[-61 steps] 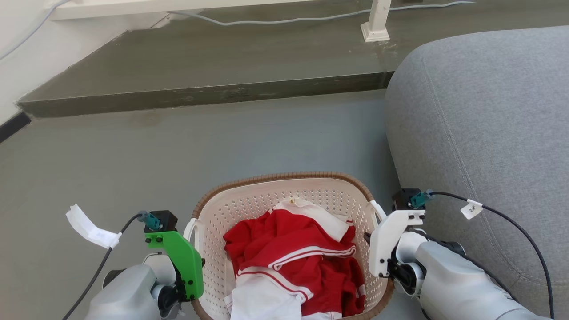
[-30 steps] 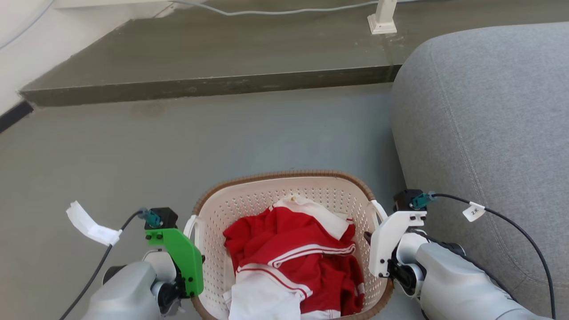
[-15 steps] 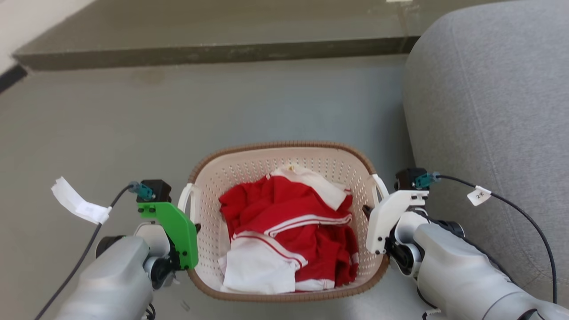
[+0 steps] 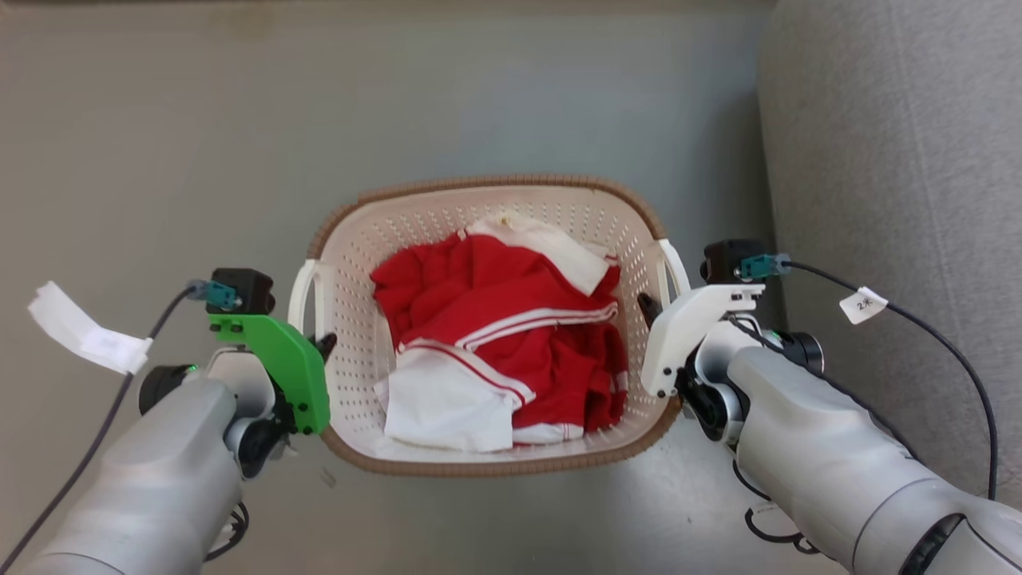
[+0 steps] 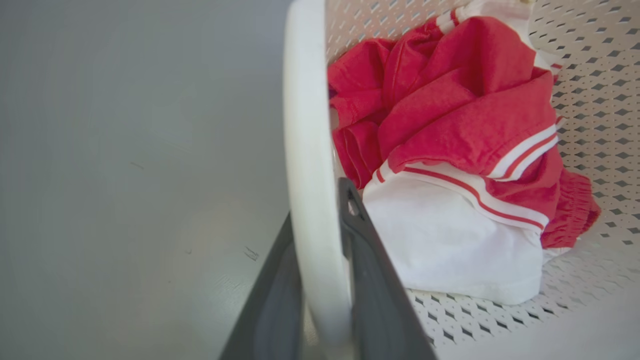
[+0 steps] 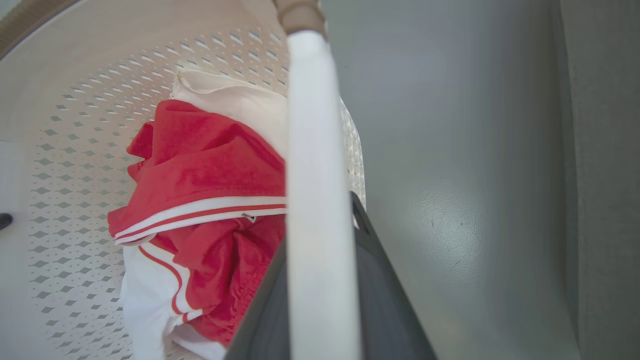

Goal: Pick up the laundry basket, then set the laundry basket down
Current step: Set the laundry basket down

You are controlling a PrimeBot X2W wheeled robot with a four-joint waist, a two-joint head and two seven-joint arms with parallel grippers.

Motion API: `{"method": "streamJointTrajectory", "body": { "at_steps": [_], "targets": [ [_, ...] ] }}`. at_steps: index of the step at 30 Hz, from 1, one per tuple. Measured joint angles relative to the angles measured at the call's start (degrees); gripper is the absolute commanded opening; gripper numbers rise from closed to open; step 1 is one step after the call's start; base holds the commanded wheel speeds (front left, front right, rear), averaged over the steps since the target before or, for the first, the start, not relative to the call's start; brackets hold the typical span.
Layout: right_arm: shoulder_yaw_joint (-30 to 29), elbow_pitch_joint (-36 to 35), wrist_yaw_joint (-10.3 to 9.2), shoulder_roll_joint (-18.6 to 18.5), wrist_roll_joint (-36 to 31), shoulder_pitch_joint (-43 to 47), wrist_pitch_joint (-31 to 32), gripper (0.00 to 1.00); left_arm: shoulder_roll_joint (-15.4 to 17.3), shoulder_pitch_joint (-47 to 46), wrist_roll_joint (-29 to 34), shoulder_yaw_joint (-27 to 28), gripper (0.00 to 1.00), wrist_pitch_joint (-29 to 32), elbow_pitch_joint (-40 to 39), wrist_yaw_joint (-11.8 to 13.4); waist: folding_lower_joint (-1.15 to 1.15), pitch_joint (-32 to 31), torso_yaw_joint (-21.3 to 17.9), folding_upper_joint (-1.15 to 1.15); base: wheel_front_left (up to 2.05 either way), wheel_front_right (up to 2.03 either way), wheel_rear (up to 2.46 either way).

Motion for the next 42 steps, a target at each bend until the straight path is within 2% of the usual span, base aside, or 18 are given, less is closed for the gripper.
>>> {"method": "streamJointTrajectory", "body": {
  "at_steps": [17,30,42],
  "targets": [
    [1.2,-3.4,-2.08,0.0,0.0,-6.4,-6.6,0.0,4.5,-5.2,0.6,0.4,0.0,-7.1,-3.4,0.0,0.01,13.8,-0.3,0.0,0.0,0.0,0.0],
    [1.6,-4.0,-2.69,0.0,0.1,-9.6,-8.5,0.0,5.6,-7.8,1.5,0.0,0.0,-10.6,-3.8,0.0,0.0,23.0,-0.6,0.0,0.0,0.0,0.0],
    [2.0,-4.0,-3.11,-0.2,0.6,-12.3,-9.9,0.0,5.6,-10.0,1.5,-0.1,0.0,-14.2,-4.0,0.0,0.0,27.8,0.1,0.0,0.0,0.0,0.0]
  ]
}}
